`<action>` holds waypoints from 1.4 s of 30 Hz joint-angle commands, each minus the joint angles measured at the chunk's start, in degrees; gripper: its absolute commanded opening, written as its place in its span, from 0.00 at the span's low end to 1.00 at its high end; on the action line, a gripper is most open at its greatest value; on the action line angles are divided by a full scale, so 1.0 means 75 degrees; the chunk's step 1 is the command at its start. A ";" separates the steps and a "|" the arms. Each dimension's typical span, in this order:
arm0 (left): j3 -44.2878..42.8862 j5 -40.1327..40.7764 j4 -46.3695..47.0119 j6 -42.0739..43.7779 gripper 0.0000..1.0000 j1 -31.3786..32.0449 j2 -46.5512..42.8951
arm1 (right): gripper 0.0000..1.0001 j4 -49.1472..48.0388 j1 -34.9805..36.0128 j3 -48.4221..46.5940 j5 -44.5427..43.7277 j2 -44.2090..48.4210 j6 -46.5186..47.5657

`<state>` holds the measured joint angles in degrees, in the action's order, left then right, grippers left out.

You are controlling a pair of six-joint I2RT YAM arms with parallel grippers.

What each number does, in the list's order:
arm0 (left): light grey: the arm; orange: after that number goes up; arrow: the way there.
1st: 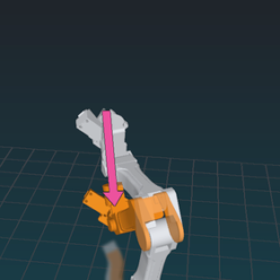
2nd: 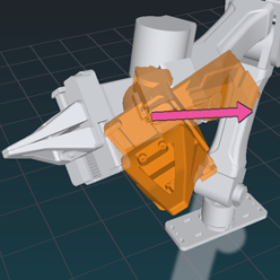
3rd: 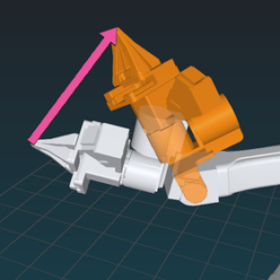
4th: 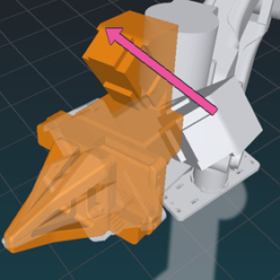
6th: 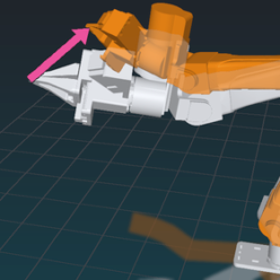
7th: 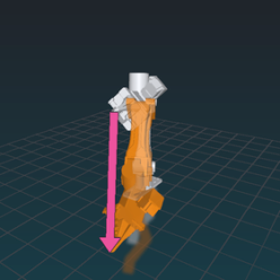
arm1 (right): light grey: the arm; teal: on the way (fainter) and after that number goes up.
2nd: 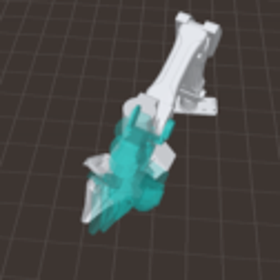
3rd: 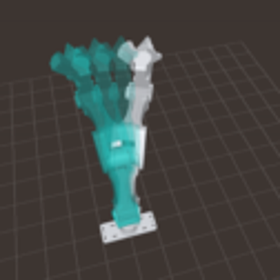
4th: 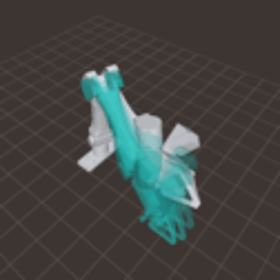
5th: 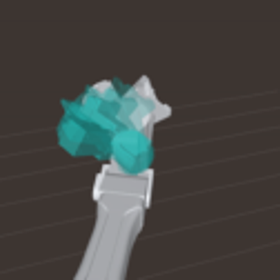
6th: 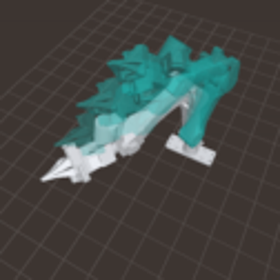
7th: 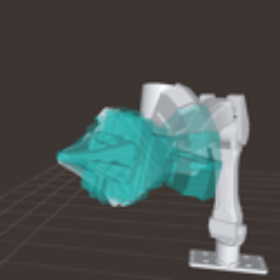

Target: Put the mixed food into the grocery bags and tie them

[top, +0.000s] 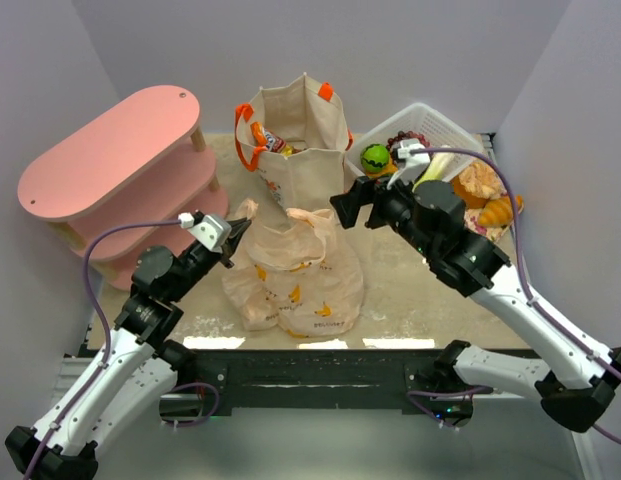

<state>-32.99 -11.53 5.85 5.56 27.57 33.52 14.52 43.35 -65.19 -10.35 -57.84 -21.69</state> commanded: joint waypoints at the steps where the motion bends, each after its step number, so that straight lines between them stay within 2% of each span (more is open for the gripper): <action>1: -0.0101 -0.0009 0.0181 0.0020 0.00 0.0050 -0.0004 | 0.99 0.1401 -0.0364 -0.1244 -0.0599 -0.0885 0.0408; 5: -0.0101 -0.0033 0.0181 0.0008 0.00 0.0050 -0.0086 | 0.99 0.1802 -0.1454 -0.1773 -0.0531 -0.1532 0.0630; 9: -0.0089 -0.0080 0.0181 0.0020 0.00 0.0050 -0.0121 | 0.97 0.1638 -0.3045 -0.2065 0.0429 -0.2539 0.0783; 12: -0.0089 -0.0080 0.0181 0.0008 0.00 0.0050 -0.0157 | 0.96 0.1439 -0.3470 -0.2510 0.0758 -0.3652 0.1017; 18: -0.0089 -0.0127 0.0205 -0.0004 0.00 0.0050 -0.0086 | 0.99 0.0666 -0.4068 -0.3377 0.1356 -0.5747 0.0866; 24: -0.0089 -0.0115 0.0205 -0.0003 0.00 0.0050 -0.0063 | 0.99 0.0326 -0.4210 -0.4690 0.1637 -0.7600 0.0701; 37: -0.0113 -0.0045 0.0181 0.0067 0.00 0.0050 0.0019 | 0.99 -0.0038 -0.4245 -0.6096 0.1099 -0.9384 0.0771; 39: -0.0113 -0.0045 0.0193 0.0067 0.00 0.0050 0.0019 | 0.96 -0.0061 -0.4234 -0.6167 0.1099 -0.9525 0.0818; 40: -0.0113 -0.0045 0.0181 0.0067 0.00 0.0050 0.0031 | 0.91 -0.0166 -0.4234 -0.6133 0.1099 -0.9537 0.0888; 41: -0.0113 -0.0045 0.0181 0.0067 0.00 0.0050 0.0031 | 0.76 -0.0179 -0.4234 -0.6121 0.1157 -0.9503 0.0946; 42: -0.0113 -0.0033 0.0181 0.0090 0.00 0.0050 0.0019 | 0.72 -0.0190 -0.4245 -0.6098 0.1157 -0.9456 0.0959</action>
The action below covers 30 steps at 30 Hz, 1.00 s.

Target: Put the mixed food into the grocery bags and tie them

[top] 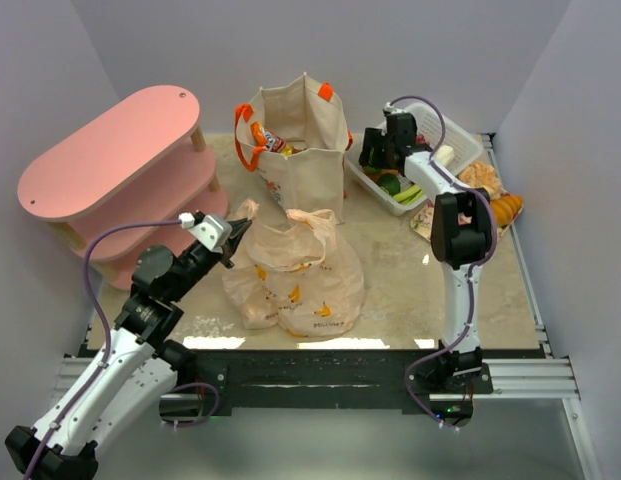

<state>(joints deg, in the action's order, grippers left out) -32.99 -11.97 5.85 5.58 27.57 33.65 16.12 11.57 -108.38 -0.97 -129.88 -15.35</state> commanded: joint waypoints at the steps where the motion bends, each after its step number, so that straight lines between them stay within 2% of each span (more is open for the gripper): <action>1: -0.0113 0.0048 0.0170 0.0087 0.00 0.0050 0.0002 | 0.67 -0.0508 -0.0008 -0.0176 -0.0105 0.0243 0.0183; 3: -0.0124 0.0060 0.0158 0.0087 0.00 0.0039 0.0002 | 0.52 -0.0660 0.0004 0.0128 -0.0198 0.0779 0.0254; 5: -0.0113 0.0025 0.0181 0.0087 0.00 0.0050 -0.0022 | 0.46 -0.0941 0.0004 0.0807 -0.0350 0.1296 0.0429; 6: -0.0113 -0.0010 0.0193 0.0099 0.00 0.0050 -0.0033 | 0.42 -0.0989 0.0015 0.1343 -0.0594 0.2053 0.0511; 8: -0.0113 -0.0138 0.0228 0.0064 0.00 0.0050 -0.0045 | 0.39 -0.1257 0.0120 0.2153 -0.0655 0.3085 0.0699; 9: -0.0124 -0.0185 0.0240 0.0076 0.00 0.0050 -0.0045 | 0.38 -0.1444 0.0202 0.3097 -0.0713 0.4194 0.0746; 12: -0.0136 -0.0373 0.0275 0.0122 0.00 0.0050 -0.0092 | 0.36 -0.1879 0.0717 0.4542 -0.0575 0.5922 0.0875; 13: -0.0136 -0.0408 0.0298 0.0146 0.00 0.0050 -0.0115 | 0.35 -0.1810 0.0904 0.4757 -0.0434 0.6855 0.0945; 15: -0.0101 -0.0467 0.0322 0.0169 0.00 0.0050 -0.0150 | 0.35 -0.1576 0.1432 0.5004 0.0138 0.7471 0.0957; 16: -0.0089 -0.0583 0.0357 0.0158 0.00 0.0050 -0.0151 | 0.35 -0.1273 0.1584 0.5005 0.1058 0.7718 0.0841; 19: -0.0066 -0.0852 0.0427 0.0100 0.00 0.0050 -0.0127 | 0.34 -0.0897 0.2217 0.4970 0.2363 0.7744 0.0630; 23: -0.0054 -0.0947 0.0439 0.0099 0.00 0.0039 -0.0115 | 0.32 -0.0661 0.3457 0.4876 0.3209 0.7230 0.0676; 30: -0.0007 -0.0936 0.0486 0.0099 0.00 0.0050 -0.0151 | 0.31 -0.0299 0.4690 0.4760 0.3517 0.6292 0.0840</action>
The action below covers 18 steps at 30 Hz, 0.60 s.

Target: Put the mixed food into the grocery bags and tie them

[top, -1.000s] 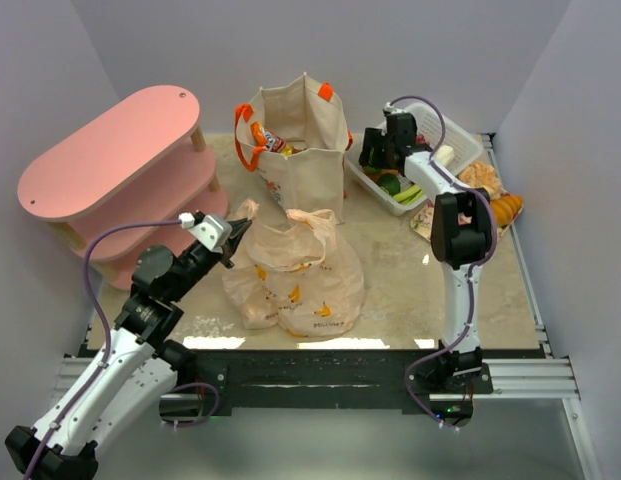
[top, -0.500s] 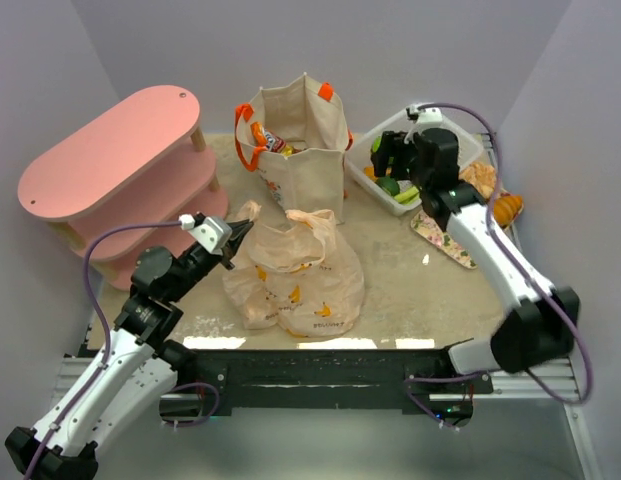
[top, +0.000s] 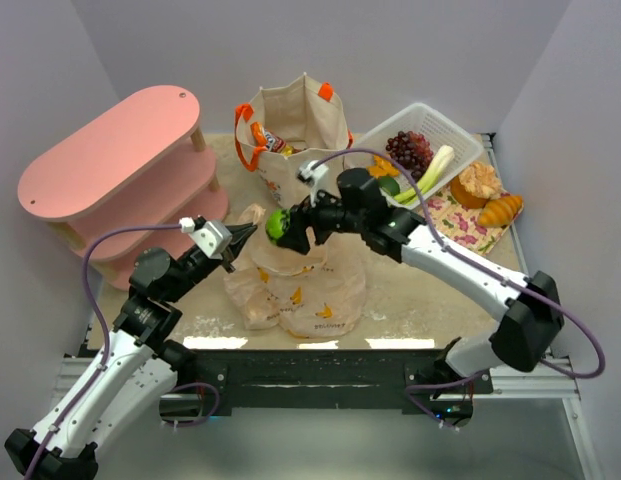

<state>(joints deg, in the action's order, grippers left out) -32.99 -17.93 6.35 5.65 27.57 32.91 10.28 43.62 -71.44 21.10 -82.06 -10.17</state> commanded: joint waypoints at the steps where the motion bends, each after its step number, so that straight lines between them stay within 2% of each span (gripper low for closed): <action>1: -0.0007 -0.0128 0.0419 0.0090 0.00 0.0039 -0.0051 | 0.31 0.0631 0.0477 -0.0224 0.0445 -0.0190 0.0219; 7: -0.0007 -0.0117 0.0419 0.0102 0.00 0.0050 -0.0087 | 0.32 0.1195 0.0665 -0.0038 0.0082 -0.0636 0.0255; 12: 0.0005 -0.0105 0.0407 0.0125 0.00 0.0050 -0.0169 | 0.37 0.2084 0.0653 -0.0270 -0.1485 -0.1360 -0.0131; 18: 0.0005 0.0035 0.0384 0.0172 0.00 0.0050 -0.0286 | 0.42 0.2893 0.0653 -0.0740 -0.1664 -0.1937 -0.0132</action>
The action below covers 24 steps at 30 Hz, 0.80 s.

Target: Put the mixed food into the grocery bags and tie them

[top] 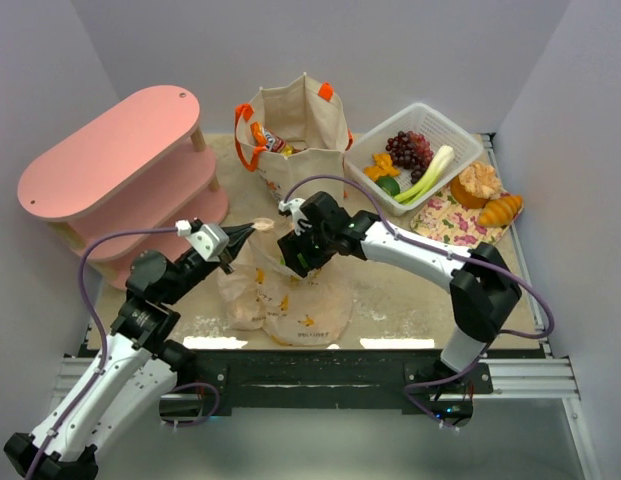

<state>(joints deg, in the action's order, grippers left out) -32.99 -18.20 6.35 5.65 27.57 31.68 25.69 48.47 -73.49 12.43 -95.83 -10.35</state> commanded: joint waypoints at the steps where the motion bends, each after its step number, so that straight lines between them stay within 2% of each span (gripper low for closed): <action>1: 0.0005 0.0094 0.0372 0.0184 0.00 0.0050 -0.0169 | 0.43 0.0944 0.0006 -0.0501 -0.0764 -0.0194 -0.0085; 4: 0.0028 0.0199 0.0372 0.0207 0.00 0.0050 -0.0251 | 0.49 0.1366 0.0006 -0.0665 -0.1175 -0.0370 -0.0026; 5: 0.0028 0.0223 0.0372 0.0219 0.00 0.0050 -0.0263 | 0.60 0.1460 -0.0005 -0.0654 -0.1223 -0.0382 -0.0003; 9: 0.0005 0.0211 0.0372 0.0196 0.00 0.0050 -0.0240 | 0.88 0.1414 0.0006 -0.0537 -0.1317 -0.0160 -0.0050; 11: 0.0016 0.0281 0.0372 0.0173 0.00 0.0050 -0.0205 | 0.92 0.1403 0.0006 -0.0537 -0.1317 0.0049 -0.0073; 12: 0.0005 0.0328 0.0372 0.0161 0.00 0.0050 -0.0181 | 0.99 0.1391 0.0006 -0.0548 -0.1294 0.0121 -0.0096; 19: -0.0042 0.0446 0.0290 0.0137 0.00 0.0050 -0.0041 | 0.99 0.1192 0.0006 -0.0806 -0.0567 0.1128 -0.0120; 24: -0.0019 0.0446 0.0290 0.0137 0.00 0.0050 -0.0052 | 0.99 0.1496 -0.0005 -0.1017 -0.0964 0.1620 -0.0120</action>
<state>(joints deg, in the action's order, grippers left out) -32.97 -15.68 6.31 5.67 27.57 31.51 35.64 48.47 -77.84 5.85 -87.07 -10.90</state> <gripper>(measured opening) 0.013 0.985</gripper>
